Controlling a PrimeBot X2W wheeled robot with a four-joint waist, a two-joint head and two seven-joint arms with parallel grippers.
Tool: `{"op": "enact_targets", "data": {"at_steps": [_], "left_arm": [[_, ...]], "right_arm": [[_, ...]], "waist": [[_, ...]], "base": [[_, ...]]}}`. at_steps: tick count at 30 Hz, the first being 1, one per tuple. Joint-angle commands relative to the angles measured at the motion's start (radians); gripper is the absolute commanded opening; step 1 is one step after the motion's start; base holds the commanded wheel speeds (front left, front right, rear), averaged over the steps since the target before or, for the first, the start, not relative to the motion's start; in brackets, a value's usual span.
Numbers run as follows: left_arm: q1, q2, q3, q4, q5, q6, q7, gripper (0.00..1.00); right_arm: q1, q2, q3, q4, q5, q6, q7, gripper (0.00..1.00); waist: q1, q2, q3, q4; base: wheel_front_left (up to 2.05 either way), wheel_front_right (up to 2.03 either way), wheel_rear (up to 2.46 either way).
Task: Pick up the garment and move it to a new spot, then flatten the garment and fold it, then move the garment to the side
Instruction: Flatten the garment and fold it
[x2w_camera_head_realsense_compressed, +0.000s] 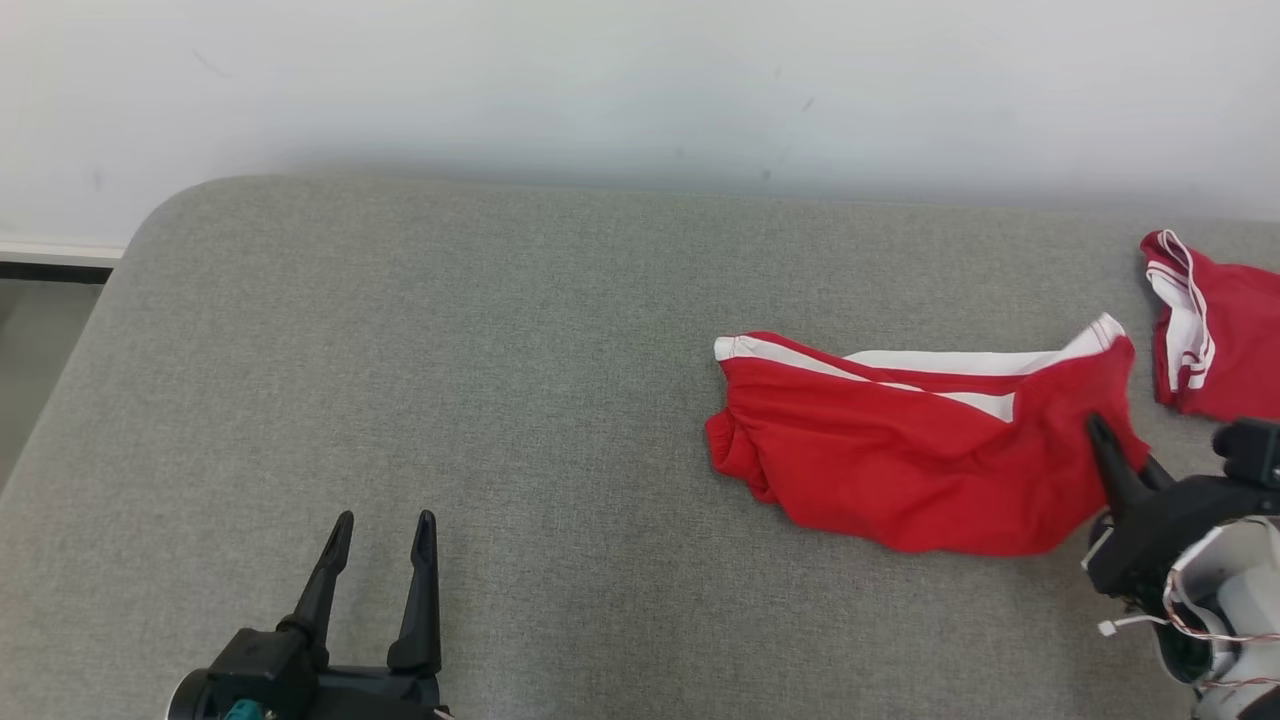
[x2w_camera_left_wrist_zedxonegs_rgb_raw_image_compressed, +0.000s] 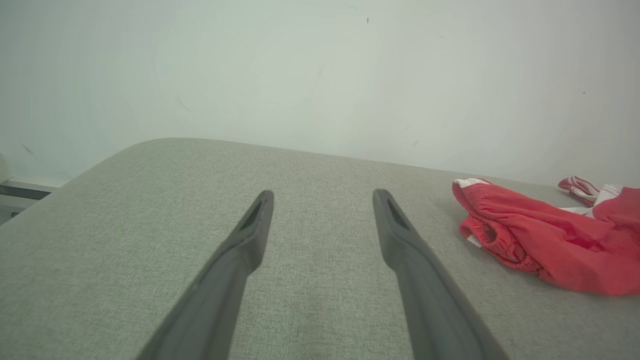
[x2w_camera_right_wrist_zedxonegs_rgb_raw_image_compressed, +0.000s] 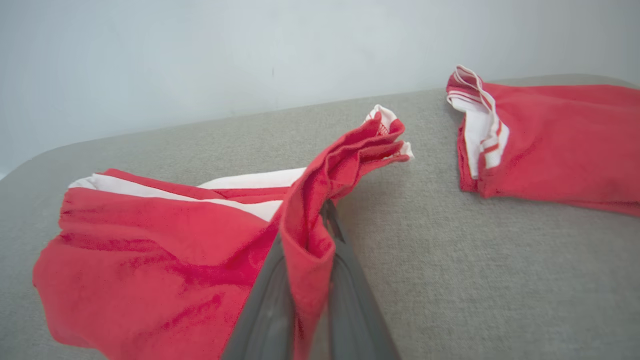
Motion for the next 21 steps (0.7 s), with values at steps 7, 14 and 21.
{"op": "enact_targets", "data": {"at_steps": [7,14,21], "left_arm": [[0.004,-0.002,-0.003,-0.004,-0.008,0.001,-0.003,1.0],[-0.018,-0.003,-0.014,-0.002,-0.021,0.001,-0.003,1.0],[-0.042,-0.004,-0.032,0.005,-0.034,0.001,-0.003,1.0]], "right_arm": [[0.034,0.06,-0.008,-0.144,-0.05,-0.003,0.025,0.0],[0.051,0.148,-0.019,-0.252,-0.115,-0.003,0.088,0.0],[0.022,0.244,-0.022,-0.277,-0.177,-0.003,0.147,0.0]], "waist": [[0.0,0.0001,-0.001,0.015],[0.0,0.0001,0.013,0.04],[0.0,0.0001,0.045,0.08]], "base": [[0.0,0.0,0.0],[0.0,0.0,0.0],[0.0,0.0,0.0]]}}
